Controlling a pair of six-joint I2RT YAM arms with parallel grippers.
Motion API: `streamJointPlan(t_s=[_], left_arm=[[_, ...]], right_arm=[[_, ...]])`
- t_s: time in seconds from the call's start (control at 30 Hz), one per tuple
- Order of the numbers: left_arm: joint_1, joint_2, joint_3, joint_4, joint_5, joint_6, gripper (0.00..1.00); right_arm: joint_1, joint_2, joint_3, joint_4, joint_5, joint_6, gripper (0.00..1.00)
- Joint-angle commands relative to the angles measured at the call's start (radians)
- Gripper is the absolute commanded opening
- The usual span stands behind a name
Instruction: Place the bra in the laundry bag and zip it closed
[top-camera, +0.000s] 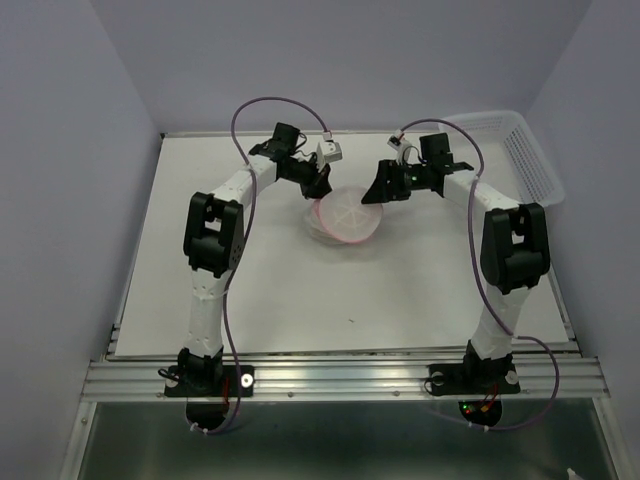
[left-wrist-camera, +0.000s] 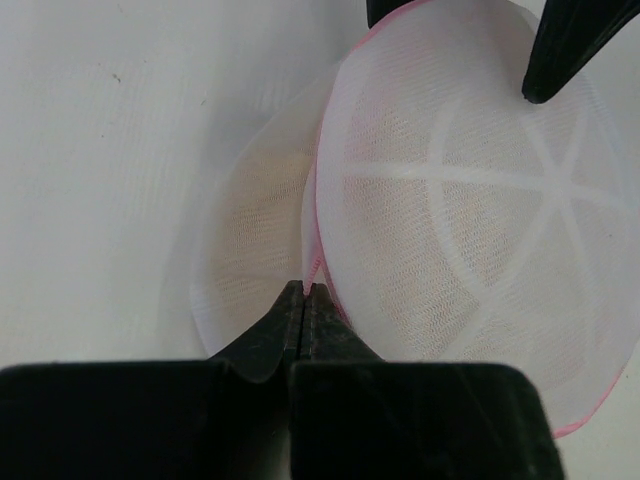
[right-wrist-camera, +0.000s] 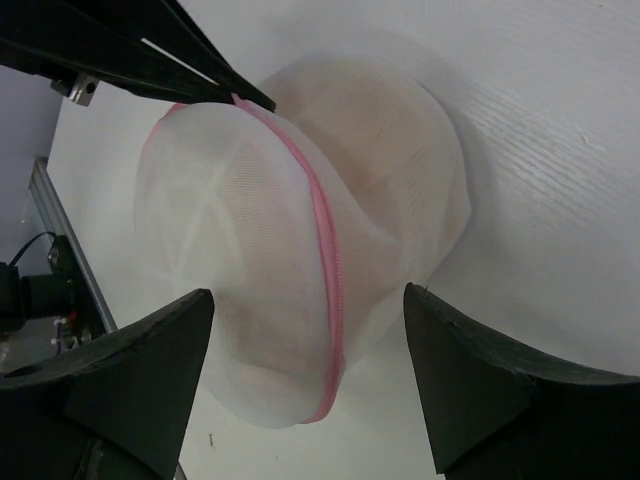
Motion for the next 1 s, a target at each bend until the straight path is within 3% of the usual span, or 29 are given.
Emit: streamJointPlan(t_s=[0.0, 0.1, 0.13, 0.17, 0.2, 0.3, 0.4, 0.43, 0.5, 0.53, 0.6, 0.63, 0.7, 0.73, 0.83, 0.97], left_arm=[[0.008, 0.0, 0.049, -0.033, 0.044, 0.021, 0.0], [0.009, 0.002, 0.052, -0.018, 0.046, -0.005, 0.0], [0.009, 0.002, 0.052, -0.007, 0.044, -0.025, 0.0], [0.008, 0.002, 0.052, -0.004, 0.049, -0.031, 0.0], [0.009, 0.0, 0.051, 0.001, 0.05, -0.041, 0.0], [0.009, -0.014, 0.034, 0.033, 0.061, -0.071, 0.0], [0.009, -0.029, 0.011, 0.07, 0.073, -0.099, 0.0], [0.011, -0.034, 0.006, 0.083, 0.075, -0.11, 0.0], [0.009, -0.04, 0.005, 0.099, 0.075, -0.139, 0.0], [0.011, -0.041, 0.005, 0.11, 0.074, -0.148, 0.02], [0.011, -0.05, 0.002, 0.152, 0.032, -0.262, 0.24], [0.009, -0.053, -0.001, 0.204, 0.008, -0.31, 0.48], [0.017, -0.075, -0.004, 0.24, -0.028, -0.378, 0.79], [0.02, -0.087, -0.016, 0.272, -0.022, -0.416, 0.99], [0.032, -0.162, -0.084, 0.361, -0.038, -0.497, 0.99], [0.035, -0.28, -0.19, 0.484, -0.176, -0.626, 0.99]], right_arm=[[-0.002, 0.013, 0.026, 0.003, -0.118, -0.027, 0.8], [-0.002, 0.03, 0.032, 0.003, -0.169, -0.021, 0.69], [-0.002, 0.034, 0.038, 0.003, -0.181, -0.016, 0.62], [-0.002, 0.037, 0.038, 0.003, -0.201, -0.013, 0.49], [-0.002, 0.039, 0.037, 0.002, -0.204, -0.01, 0.44], [-0.002, 0.034, 0.022, 0.003, -0.214, -0.015, 0.41], [-0.002, 0.025, 0.006, 0.002, -0.223, -0.022, 0.28], [-0.002, 0.021, 0.002, 0.002, -0.227, -0.022, 0.15], [-0.002, 0.016, -0.005, 0.003, -0.237, -0.025, 0.01], [-0.002, 0.01, -0.006, 0.005, -0.235, -0.024, 0.01], [-0.002, -0.009, -0.015, 0.032, -0.217, 0.014, 0.01], [-0.002, -0.019, -0.021, 0.054, -0.201, 0.045, 0.01], [-0.002, -0.051, -0.034, 0.118, -0.162, 0.129, 0.01], [-0.002, -0.064, -0.049, 0.137, -0.137, 0.154, 0.01], [-0.002, -0.104, -0.084, 0.236, -0.096, 0.31, 0.01], [-0.011, -0.145, -0.158, 0.448, 0.033, 0.592, 0.01]])
